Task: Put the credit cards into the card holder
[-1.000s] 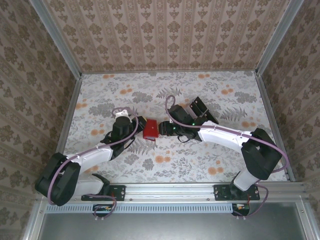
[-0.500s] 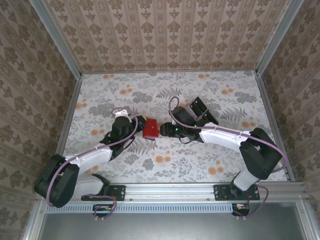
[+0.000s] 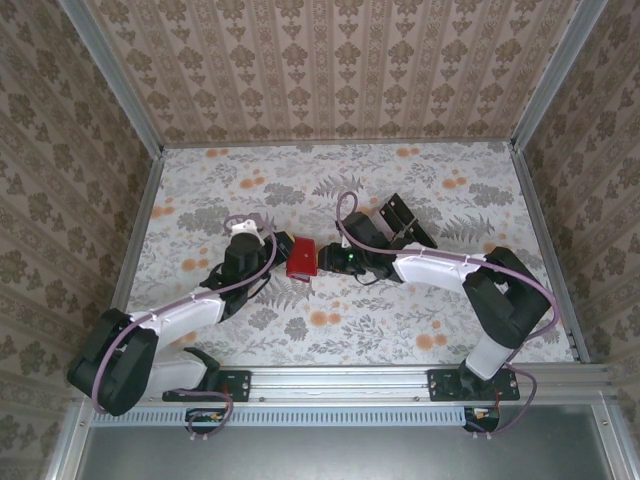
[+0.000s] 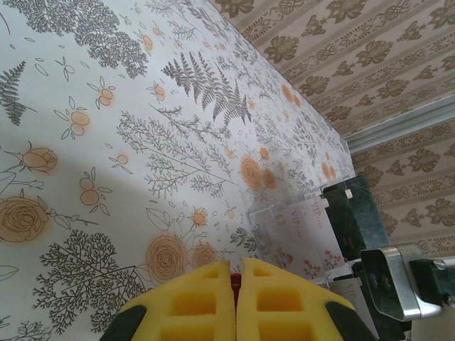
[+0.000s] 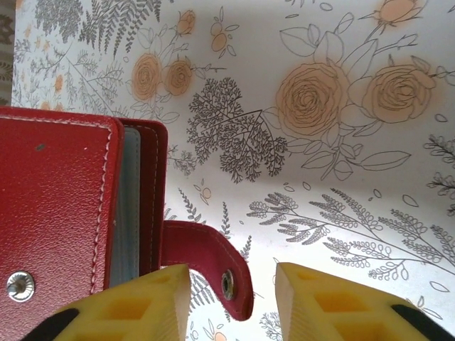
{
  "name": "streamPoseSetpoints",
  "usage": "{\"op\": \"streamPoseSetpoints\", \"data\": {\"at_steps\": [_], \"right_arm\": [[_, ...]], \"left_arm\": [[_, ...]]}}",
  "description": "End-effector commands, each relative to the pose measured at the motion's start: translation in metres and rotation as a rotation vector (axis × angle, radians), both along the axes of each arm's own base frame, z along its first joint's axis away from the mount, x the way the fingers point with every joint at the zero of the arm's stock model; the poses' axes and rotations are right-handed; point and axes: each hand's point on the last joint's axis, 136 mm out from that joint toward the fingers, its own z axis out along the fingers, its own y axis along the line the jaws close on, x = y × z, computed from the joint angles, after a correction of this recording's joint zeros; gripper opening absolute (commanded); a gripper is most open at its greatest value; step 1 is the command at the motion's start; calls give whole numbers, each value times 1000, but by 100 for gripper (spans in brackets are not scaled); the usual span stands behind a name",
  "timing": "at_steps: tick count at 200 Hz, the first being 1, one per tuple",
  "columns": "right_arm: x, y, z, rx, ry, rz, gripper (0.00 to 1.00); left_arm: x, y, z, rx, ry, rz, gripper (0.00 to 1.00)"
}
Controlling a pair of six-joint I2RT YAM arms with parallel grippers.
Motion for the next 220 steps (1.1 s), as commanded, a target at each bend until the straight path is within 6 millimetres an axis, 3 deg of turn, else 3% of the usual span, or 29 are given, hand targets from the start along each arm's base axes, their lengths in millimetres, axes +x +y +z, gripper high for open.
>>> {"op": "streamPoseSetpoints", "data": {"at_steps": [1, 41, 82, 115, 133, 166, 220], "right_arm": [[0, 4, -5, 37, 25, 6, 31], [3, 2, -2, 56, 23, 3, 0], [-1, -2, 15, 82, 3, 9, 0], [-9, -3, 28, 76, -9, 31, 0], [-15, 0, 30, 66, -7, 52, 0], [-23, 4, 28, 53, 0, 77, 0], [-31, 12, 44, 71, -25, 97, 0]], "left_arm": [[0, -5, 19, -23, -57, -14, 0], [0, -5, 19, -25, -57, -14, 0], [-3, 2, 6, 12, -18, 8, 0], [-13, 13, -25, 88, 51, 20, 47], [-21, 20, -40, 136, 84, 16, 61], [-33, 31, -51, 239, 117, -9, 69], [-34, 19, -35, 287, 80, -100, 75]]}}
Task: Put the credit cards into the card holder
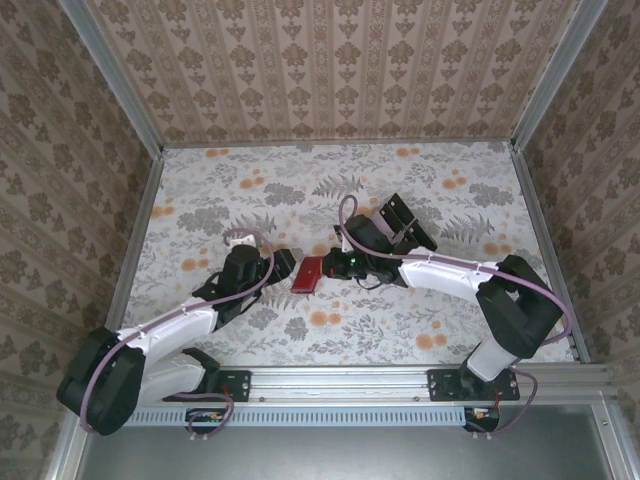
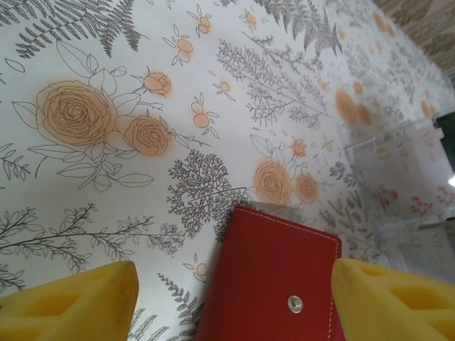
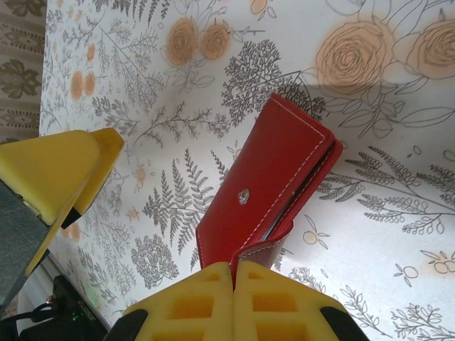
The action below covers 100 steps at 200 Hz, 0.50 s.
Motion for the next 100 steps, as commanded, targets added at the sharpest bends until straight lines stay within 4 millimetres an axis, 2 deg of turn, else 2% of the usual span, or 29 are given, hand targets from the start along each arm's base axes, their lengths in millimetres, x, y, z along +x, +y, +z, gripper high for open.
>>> {"op": "streamPoseSetpoints", "data": {"at_steps": [1, 47, 81, 100], "right_arm": [[-4, 5, 26, 34, -37, 25, 0], [-5, 0, 43, 36, -72, 17, 0], [-7, -5, 36, 11, -67, 12, 0], [-7, -9, 31, -6, -66, 2, 0]], "left_arm": [[2, -10, 16, 30, -34, -69, 75], [4, -30, 23, 53, -47, -144, 76], [5, -40, 17, 78, -35, -170, 76], [5, -38, 7, 120, -9, -159, 76]]}}
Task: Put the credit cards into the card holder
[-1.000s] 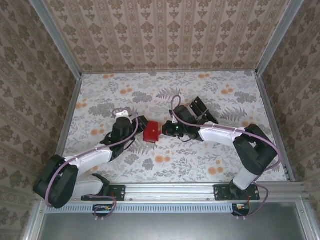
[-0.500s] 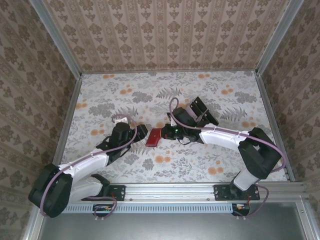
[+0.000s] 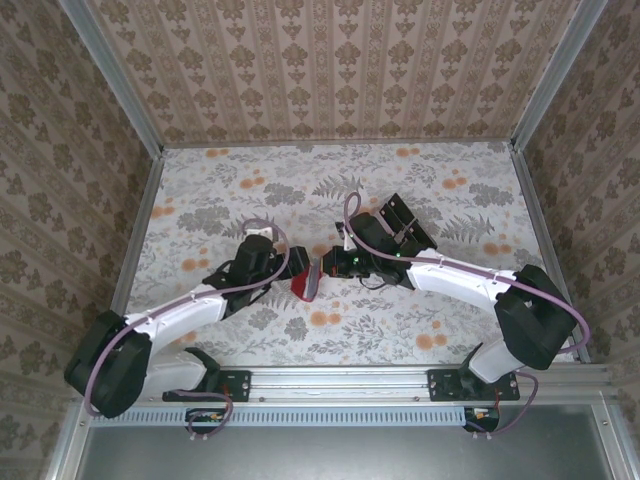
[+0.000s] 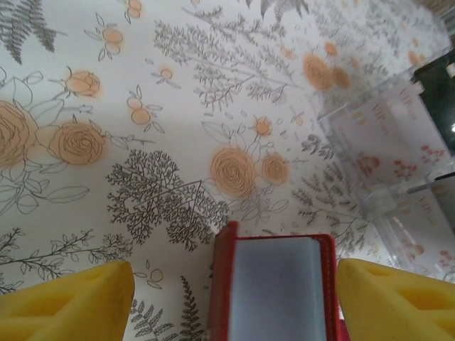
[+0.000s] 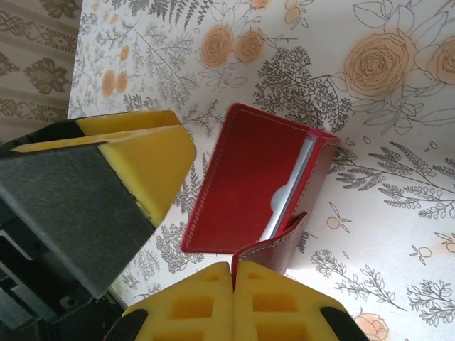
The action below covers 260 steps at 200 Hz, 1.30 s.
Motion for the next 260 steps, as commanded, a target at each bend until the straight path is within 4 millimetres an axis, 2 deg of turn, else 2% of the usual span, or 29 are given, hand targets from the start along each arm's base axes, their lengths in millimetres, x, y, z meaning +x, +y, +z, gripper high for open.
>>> {"op": "streamPoseSetpoints", "data": {"at_steps": [1, 49, 94, 134, 181, 211, 233, 237, 260], "right_arm": [[0, -6, 4, -26, -29, -6, 0], [-3, -31, -24, -83, 2, -51, 0], [-9, -46, -51, -109, 39, -64, 0], [-15, -61, -69, -154, 55, -82, 0], [-16, -78, -81, -204, 72, -115, 0], [-19, -80, -77, -203, 81, -117, 31], [-22, -81, -63, -191, 71, -121, 40], [-21, -80, -51, -171, 47, -123, 41], [-26, -75, -29, -161, 8, -109, 47]], "left_arm": [[3, -4, 0, 48, -6, -18, 76], [-4, 30, -33, 226, 79, 83, 69], [-16, 42, -63, 328, 174, 78, 59], [-31, 47, -72, 383, 219, 76, 46], [-56, 49, -81, 438, 222, 79, 46], [-58, 51, -82, 460, 211, 80, 51], [-56, 50, -74, 458, 185, 74, 57], [-56, 50, -73, 458, 178, 72, 58], [-50, 49, -61, 461, 140, 68, 64]]}}
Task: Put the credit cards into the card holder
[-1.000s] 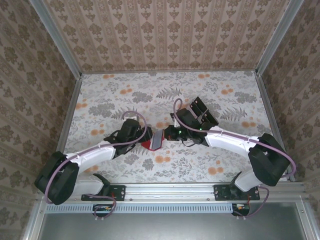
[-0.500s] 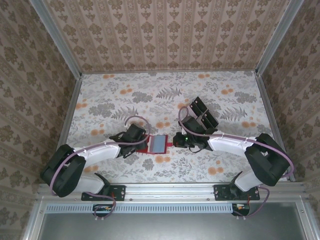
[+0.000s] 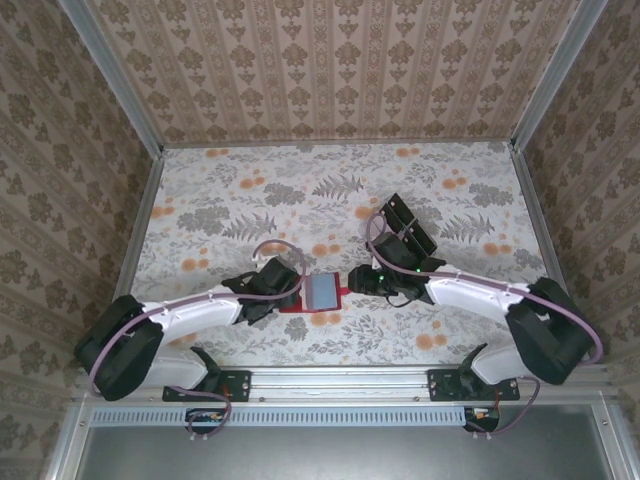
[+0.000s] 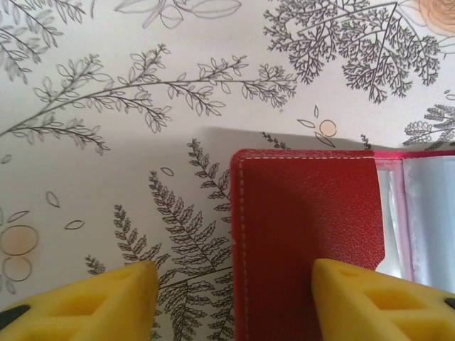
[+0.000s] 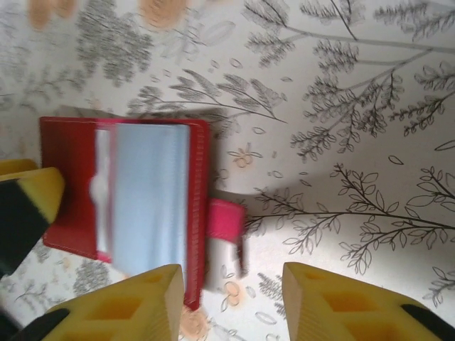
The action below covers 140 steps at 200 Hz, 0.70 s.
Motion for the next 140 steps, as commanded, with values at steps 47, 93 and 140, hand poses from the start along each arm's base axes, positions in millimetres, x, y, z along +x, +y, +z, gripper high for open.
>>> {"op": "streamPoseSetpoints", "data": {"at_steps": [47, 93, 140], "right_arm": [[-1, 31, 37, 31, -48, 68, 55], [11, 62, 11, 20, 8, 133, 57], [16, 82, -6, 14, 35, 165, 56]], "left_arm": [[14, 8, 17, 56, -51, -6, 66], [16, 14, 9, 89, -35, 0, 66], [18, 19, 3, 103, -31, 7, 64]]}}
